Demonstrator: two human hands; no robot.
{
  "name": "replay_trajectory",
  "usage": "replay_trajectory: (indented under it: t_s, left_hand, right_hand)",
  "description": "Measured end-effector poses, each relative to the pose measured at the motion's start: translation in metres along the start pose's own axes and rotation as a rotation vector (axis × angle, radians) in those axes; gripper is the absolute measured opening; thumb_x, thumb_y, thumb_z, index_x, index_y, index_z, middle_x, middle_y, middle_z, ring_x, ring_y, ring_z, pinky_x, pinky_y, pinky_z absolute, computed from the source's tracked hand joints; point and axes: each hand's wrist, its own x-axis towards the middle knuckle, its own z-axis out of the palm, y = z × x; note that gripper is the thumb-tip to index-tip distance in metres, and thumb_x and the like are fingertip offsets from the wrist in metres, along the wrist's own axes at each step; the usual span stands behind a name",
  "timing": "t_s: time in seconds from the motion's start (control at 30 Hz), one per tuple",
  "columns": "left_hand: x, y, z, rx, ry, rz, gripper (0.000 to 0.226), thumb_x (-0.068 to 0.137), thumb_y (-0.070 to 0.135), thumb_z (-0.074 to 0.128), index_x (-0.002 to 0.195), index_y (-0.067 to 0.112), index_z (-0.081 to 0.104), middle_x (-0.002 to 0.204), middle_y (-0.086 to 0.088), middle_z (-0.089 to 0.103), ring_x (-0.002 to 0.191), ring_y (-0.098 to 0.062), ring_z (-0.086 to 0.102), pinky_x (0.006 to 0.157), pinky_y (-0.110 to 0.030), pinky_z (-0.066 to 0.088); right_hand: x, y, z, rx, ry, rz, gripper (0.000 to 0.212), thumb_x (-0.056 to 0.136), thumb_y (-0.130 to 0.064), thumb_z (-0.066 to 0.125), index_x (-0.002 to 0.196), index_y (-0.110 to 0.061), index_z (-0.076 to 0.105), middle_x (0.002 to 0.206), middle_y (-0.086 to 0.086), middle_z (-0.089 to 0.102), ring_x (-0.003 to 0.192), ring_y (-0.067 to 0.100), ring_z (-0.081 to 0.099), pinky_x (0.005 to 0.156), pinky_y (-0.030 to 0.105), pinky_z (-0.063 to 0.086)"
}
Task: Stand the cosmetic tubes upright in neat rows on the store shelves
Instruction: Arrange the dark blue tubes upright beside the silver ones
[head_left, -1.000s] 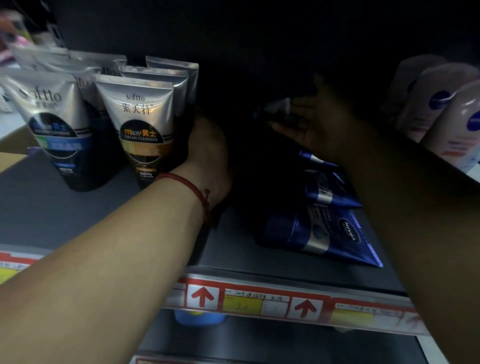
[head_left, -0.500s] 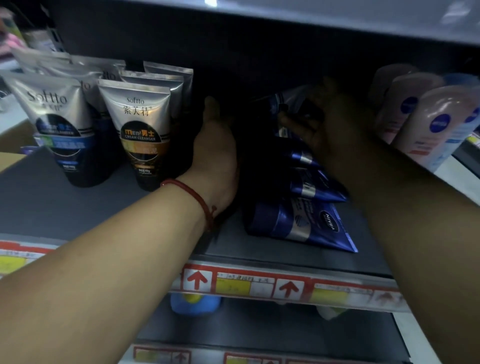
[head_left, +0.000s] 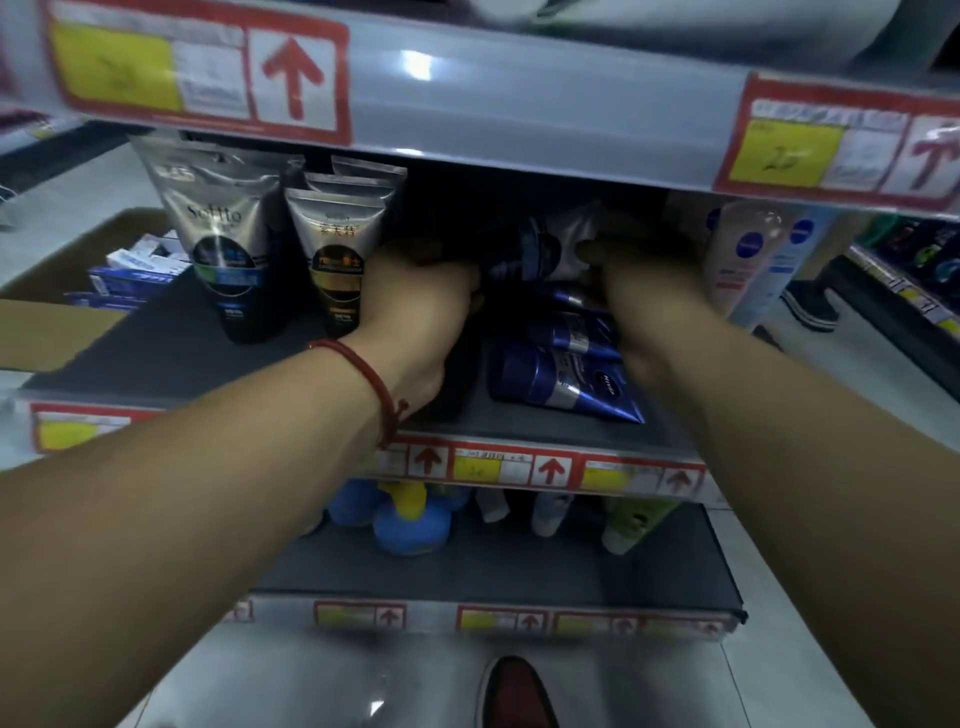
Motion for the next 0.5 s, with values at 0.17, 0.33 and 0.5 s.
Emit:
replay_trajectory:
  t_s: [0.17,0.33,0.5]
  left_hand:
    - [-0.020,0.006,-0.036,0.114,-0.122,-0.084,0.038,0.084,-0.007,0.071,0.117,0.008,0.063,0.114,-0.013,0.069,0.103,-0.031,0.069,0.085,-0.039,0.061]
    - [-0.039,0.010,-0.084,0.236,-0.175,-0.178,0.059,0.081,-0.003,0.078,0.134,0.006,0.054,0.116,-0.018,0.067,0.097,-0.028,0.072,0.074,-0.030,0.063]
    - [-0.043,0.023,-0.132,0.301,-0.169,-0.173,0.055,0.077,0.003,0.084,0.126,0.007,0.059,0.106,-0.018,0.071,0.077,-0.022,0.076,0.066,-0.026,0.060]
  right_hand:
    - [-0.039,-0.003,0.001,-0.033,0.038,0.000,0.029,0.081,-0.003,0.064,0.104,-0.019,0.074,0.100,0.004,0.074,0.090,0.021,0.067,0.080,0.033,0.055]
    - [-0.070,-0.006,0.017,-0.040,-0.053,-0.028,0.032,0.081,-0.001,0.063,0.099,-0.024,0.076,0.100,0.004,0.075,0.095,0.025,0.071,0.087,0.044,0.059]
    - [-0.102,-0.018,0.056,-0.088,-0.170,-0.127,0.036,0.086,0.003,0.059,0.102,-0.027,0.073,0.104,-0.004,0.073,0.100,0.015,0.069,0.093,0.036,0.056]
